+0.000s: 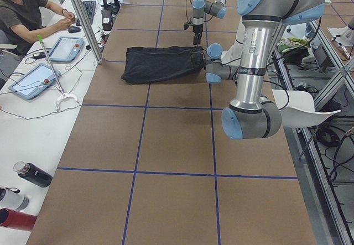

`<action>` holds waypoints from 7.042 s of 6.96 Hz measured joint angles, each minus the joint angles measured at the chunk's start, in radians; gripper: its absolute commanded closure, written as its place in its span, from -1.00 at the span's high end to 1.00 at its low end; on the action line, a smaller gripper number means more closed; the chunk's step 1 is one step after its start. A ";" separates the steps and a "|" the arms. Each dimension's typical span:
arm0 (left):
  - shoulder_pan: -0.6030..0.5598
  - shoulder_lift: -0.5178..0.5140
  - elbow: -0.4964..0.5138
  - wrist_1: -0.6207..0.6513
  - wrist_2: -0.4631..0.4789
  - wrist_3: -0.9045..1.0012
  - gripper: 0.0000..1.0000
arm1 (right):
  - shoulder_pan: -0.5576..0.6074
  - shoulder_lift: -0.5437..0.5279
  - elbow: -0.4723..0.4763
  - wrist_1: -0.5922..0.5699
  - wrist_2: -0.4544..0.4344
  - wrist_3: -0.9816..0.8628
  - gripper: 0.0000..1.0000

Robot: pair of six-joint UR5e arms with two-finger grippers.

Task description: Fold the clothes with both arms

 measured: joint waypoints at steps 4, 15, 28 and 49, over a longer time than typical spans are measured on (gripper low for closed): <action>0.000 -0.001 0.000 0.000 0.000 0.000 -1.00 | -0.005 0.001 -0.017 -0.002 0.004 0.004 0.94; -0.004 0.000 -0.008 0.000 0.001 0.001 -1.00 | -0.013 0.010 -0.026 -0.002 0.004 0.009 -0.46; 0.003 0.065 -0.121 0.043 -0.049 0.004 -1.00 | -0.016 -0.131 0.175 0.014 0.176 0.009 -1.00; -0.562 -0.439 0.521 0.048 -0.320 0.437 -1.00 | 0.470 0.259 -0.295 0.126 0.207 0.017 -0.67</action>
